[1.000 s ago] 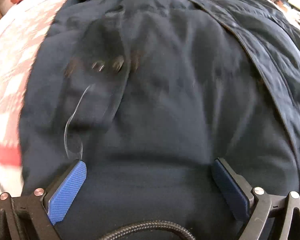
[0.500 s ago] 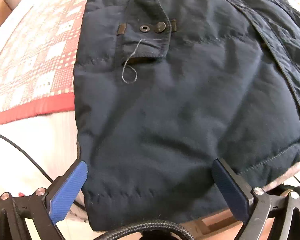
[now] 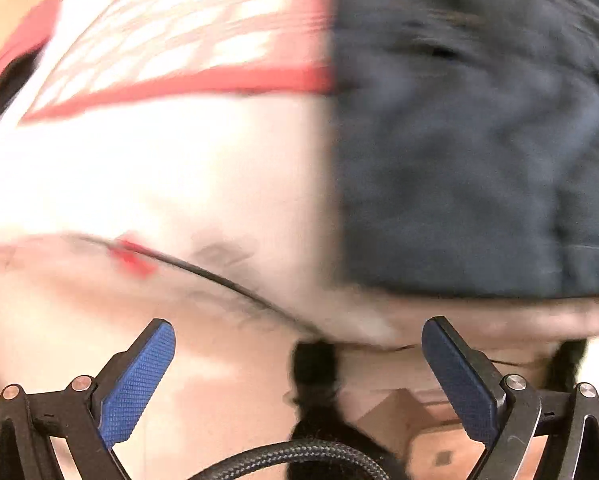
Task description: Fold large clothes
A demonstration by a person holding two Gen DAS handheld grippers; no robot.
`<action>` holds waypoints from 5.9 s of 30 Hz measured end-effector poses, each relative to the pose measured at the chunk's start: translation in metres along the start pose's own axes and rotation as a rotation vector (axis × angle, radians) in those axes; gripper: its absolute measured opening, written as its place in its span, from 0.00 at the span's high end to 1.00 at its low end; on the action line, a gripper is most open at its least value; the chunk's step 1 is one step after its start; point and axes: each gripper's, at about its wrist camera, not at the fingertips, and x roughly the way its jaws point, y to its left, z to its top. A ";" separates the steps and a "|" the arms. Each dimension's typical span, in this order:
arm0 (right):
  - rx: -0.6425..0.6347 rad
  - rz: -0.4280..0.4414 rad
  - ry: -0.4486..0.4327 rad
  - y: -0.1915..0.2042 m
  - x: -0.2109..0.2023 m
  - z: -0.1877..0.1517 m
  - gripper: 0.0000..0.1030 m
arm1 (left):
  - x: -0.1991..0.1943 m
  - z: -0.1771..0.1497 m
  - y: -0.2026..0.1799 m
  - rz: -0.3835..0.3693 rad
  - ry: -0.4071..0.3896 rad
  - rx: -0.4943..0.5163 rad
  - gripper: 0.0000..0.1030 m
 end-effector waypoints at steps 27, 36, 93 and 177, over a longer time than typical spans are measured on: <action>0.101 -0.046 0.070 0.002 0.034 0.017 0.08 | 0.002 0.031 -0.021 -0.009 -0.206 0.050 0.02; 0.100 -0.039 0.069 0.004 0.039 0.020 0.08 | 0.026 0.068 -0.049 0.007 -0.191 0.059 0.01; 0.191 0.122 -0.060 -0.039 0.024 0.050 0.83 | -0.026 0.074 -0.023 -0.123 -0.219 0.044 0.85; 0.171 0.244 -0.088 -0.085 0.213 0.653 0.16 | 0.127 0.676 -0.113 -0.577 0.177 -0.021 0.49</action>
